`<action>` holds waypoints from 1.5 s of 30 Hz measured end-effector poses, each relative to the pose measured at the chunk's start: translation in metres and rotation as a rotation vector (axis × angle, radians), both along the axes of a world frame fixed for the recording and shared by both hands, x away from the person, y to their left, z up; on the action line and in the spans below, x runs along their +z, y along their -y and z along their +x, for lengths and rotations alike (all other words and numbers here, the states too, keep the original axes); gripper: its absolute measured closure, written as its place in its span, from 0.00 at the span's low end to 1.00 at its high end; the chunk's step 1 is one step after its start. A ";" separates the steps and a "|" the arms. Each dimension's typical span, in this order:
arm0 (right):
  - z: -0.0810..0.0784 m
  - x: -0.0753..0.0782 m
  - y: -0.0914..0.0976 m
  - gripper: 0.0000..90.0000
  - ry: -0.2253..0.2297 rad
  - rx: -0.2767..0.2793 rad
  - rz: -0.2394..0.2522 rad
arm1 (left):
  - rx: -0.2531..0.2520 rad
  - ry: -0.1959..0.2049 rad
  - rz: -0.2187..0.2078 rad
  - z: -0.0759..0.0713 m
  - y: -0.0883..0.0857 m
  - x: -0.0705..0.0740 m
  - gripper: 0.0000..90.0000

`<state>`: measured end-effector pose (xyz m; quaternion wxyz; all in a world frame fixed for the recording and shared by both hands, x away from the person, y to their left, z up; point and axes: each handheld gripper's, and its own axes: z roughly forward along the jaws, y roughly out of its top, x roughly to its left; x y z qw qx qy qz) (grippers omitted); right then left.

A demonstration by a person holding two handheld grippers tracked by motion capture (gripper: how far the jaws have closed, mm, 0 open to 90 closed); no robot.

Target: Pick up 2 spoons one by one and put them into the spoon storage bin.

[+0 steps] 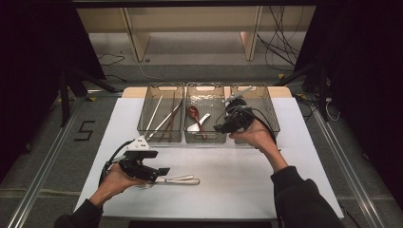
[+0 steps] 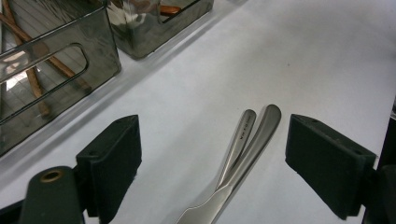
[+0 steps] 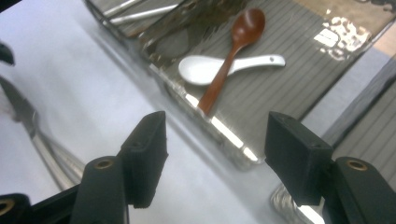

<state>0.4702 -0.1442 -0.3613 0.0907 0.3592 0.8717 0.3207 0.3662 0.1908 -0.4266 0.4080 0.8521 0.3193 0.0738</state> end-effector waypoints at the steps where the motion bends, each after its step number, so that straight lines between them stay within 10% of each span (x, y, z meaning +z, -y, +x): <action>1: -0.004 -0.001 0.002 0.43 0.000 0.001 0.002 | 0.001 -0.002 -0.001 0.000 0.000 0.000 0.20; 45: -0.110 -0.034 0.083 0.35 -0.003 -0.050 0.136 | -0.049 -0.084 0.143 0.011 0.013 -0.005 0.21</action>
